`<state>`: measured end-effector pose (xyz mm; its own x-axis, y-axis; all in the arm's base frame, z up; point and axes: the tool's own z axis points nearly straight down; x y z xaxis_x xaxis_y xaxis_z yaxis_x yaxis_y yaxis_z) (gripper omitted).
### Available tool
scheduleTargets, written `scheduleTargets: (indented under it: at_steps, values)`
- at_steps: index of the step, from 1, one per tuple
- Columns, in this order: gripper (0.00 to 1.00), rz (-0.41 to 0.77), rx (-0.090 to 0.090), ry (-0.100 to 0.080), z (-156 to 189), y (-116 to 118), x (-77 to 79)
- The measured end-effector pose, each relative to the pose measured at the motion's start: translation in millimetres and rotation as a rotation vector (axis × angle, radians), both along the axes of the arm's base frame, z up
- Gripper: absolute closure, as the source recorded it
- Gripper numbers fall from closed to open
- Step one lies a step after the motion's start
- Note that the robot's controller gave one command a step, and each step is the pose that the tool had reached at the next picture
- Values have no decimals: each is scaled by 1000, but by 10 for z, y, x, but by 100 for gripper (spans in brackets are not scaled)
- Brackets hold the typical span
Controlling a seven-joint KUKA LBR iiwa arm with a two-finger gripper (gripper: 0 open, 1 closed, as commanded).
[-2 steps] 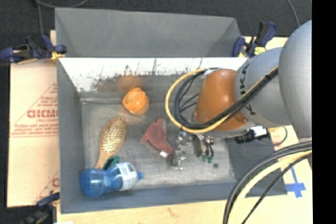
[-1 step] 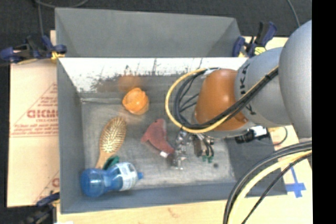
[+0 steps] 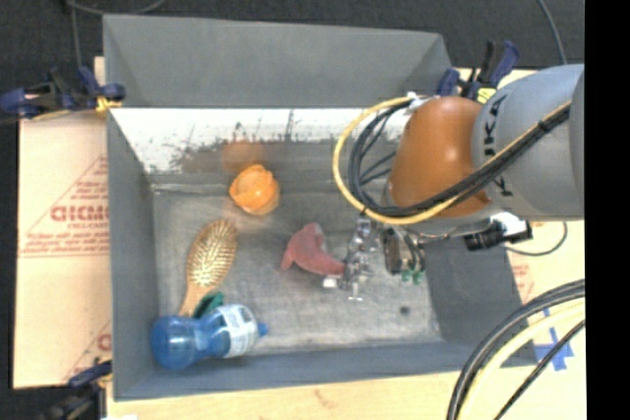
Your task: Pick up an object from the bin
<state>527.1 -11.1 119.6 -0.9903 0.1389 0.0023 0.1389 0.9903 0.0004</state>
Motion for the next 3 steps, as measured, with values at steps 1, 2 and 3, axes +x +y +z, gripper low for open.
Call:
scheduleTargets:
  at_steps: [1,2,3]
  values:
    - [100,94,-1,-6,794,431,106]
    - [100,95,-2,-5,794,429,106]
    - [100,178,-2,-4,1276,575,352]
